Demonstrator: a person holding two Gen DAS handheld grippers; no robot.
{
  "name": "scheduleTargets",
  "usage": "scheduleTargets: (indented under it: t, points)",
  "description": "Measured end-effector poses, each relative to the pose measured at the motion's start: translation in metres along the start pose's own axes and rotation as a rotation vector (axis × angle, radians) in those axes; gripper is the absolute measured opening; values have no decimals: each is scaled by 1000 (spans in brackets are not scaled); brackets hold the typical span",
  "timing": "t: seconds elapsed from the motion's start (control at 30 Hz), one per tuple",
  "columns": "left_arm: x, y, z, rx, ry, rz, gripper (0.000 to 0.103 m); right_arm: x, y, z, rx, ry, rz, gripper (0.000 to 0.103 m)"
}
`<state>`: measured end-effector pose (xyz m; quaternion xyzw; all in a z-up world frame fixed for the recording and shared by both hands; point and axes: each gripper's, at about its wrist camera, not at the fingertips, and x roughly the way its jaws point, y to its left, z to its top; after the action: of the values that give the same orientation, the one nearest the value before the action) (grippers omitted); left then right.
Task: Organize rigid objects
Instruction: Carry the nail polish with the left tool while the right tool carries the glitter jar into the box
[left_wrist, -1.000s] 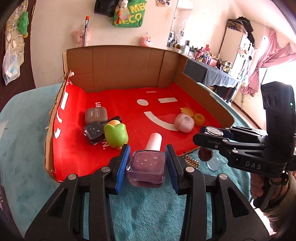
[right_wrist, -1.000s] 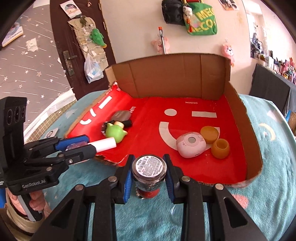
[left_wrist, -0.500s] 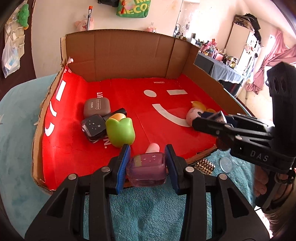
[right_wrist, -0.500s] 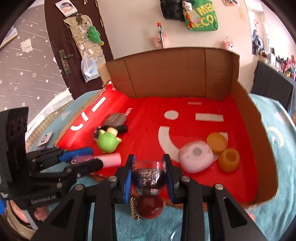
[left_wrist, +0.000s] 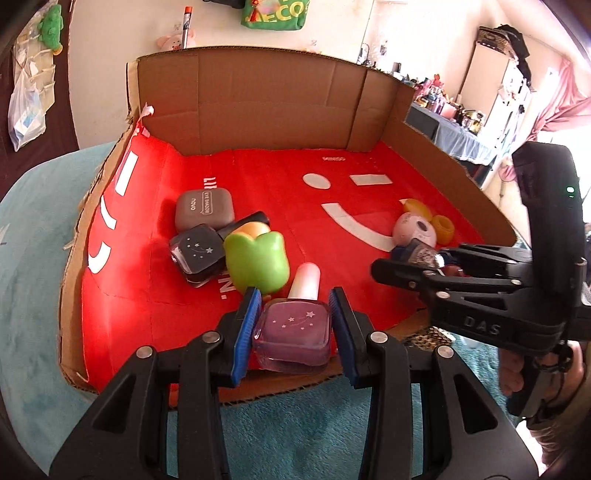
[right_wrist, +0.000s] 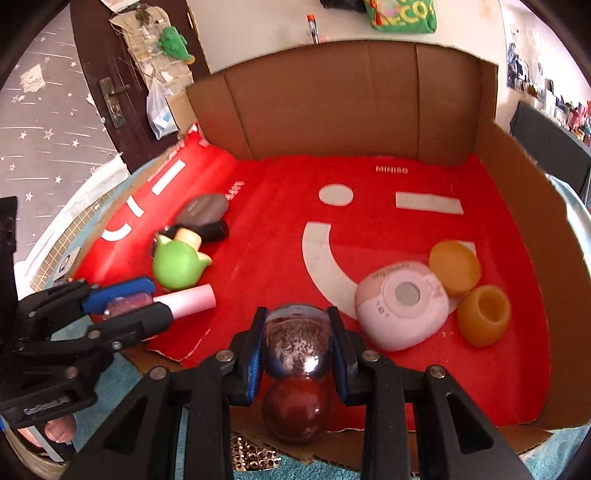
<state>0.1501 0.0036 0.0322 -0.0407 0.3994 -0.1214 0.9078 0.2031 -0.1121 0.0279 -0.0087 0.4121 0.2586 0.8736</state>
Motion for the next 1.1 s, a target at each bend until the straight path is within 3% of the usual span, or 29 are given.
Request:
scheduleTargets:
  t: [0.4, 0.6, 1.1]
  points:
    - [14, 3, 3, -7, 13, 22, 36, -1, -6, 4, -5, 30, -139, 32]
    - [25, 2, 8, -14, 23, 46, 36, -1, -15, 7, 30, 38, -170, 33]
    - [30, -3, 9, 4, 22, 71, 36, -2, -2, 0, -37, 33, -202, 34]
